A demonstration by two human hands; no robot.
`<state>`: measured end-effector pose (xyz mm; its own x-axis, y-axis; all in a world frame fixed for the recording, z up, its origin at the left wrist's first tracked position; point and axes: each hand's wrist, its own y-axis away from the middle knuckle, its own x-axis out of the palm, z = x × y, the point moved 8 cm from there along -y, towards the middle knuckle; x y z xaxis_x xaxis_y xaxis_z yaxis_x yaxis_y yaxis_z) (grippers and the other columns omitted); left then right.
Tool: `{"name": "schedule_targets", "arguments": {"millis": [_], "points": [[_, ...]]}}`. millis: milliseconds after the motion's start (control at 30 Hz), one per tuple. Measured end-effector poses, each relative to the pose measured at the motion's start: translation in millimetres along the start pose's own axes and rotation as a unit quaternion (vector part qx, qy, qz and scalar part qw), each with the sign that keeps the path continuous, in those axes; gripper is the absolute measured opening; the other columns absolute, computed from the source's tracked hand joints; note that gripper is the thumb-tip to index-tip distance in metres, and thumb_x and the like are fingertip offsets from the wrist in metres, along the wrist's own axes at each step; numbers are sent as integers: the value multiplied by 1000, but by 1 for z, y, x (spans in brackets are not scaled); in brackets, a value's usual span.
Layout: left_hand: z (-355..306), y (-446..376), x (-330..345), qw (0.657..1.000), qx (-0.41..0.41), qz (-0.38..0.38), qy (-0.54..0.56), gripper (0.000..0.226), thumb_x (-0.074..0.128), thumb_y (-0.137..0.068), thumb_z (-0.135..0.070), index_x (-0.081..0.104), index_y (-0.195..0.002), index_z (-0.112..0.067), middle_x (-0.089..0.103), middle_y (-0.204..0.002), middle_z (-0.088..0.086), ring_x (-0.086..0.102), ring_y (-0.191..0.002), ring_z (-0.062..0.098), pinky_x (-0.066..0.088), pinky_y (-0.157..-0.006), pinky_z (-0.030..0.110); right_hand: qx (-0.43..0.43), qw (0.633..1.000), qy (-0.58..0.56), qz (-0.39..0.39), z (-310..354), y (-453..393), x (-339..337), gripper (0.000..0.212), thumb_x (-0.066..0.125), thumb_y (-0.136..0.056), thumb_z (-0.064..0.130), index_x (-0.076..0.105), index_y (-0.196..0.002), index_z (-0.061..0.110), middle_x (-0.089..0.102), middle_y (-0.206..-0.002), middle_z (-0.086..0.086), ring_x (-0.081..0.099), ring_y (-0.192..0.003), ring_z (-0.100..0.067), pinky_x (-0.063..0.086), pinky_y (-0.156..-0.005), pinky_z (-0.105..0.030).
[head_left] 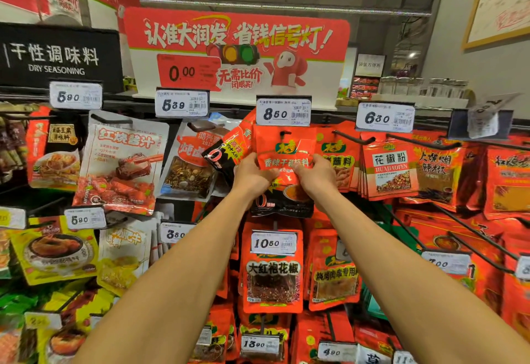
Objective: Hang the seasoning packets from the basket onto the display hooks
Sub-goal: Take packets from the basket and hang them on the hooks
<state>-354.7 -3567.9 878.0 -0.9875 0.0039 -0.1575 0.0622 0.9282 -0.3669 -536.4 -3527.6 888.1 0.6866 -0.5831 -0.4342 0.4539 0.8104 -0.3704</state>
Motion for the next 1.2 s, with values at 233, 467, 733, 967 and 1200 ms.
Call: {"name": "schedule_targets", "arguments": {"millis": [233,467,733,967,1200], "points": [[-13,30,-32,981,44,-82,-170,43,82,-80,-43,60,-112,-25,71,-110,0,66,-96,21,52,-87,36,27,999,0,30,-18,11,-11,42,75,-85,52,65,-102,15,71,-109,-12,67,-103,-33,56,-90,-51],[-17,35,-36,964,28,-56,-258,37,72,-89,-43,64,-119,-23,71,-118,5,64,-112,34,51,-92,43,0,993,108,42,1,20,-16,34,66,-92,51,59,-85,19,69,-95,-6,65,-96,-30,40,-71,-33],[-19,65,-64,963,46,-107,-242,41,69,-89,-47,67,-119,-19,67,-94,-9,62,-93,16,43,-80,32,-35,999,24,27,-13,45,-62,28,60,-98,37,67,-76,21,75,-89,-2,73,-87,-28,57,-78,-43],[-31,131,-38,997,22,6,-78,23,59,-98,-24,73,-81,-22,74,-73,-4,68,-66,12,53,-63,30,-22,981,-164,101,-50,103,-121,23,60,-98,17,67,-76,15,71,-66,-7,65,-51,-20,50,-47,-31],[34,239,50,981,-147,71,102,18,71,-78,-37,77,-75,-21,73,-74,3,67,-59,13,55,-54,22,84,959,-188,193,-188,192,-153,27,57,-101,8,64,-75,8,68,-63,-9,61,-48,-22,47,-42,-26]]}}
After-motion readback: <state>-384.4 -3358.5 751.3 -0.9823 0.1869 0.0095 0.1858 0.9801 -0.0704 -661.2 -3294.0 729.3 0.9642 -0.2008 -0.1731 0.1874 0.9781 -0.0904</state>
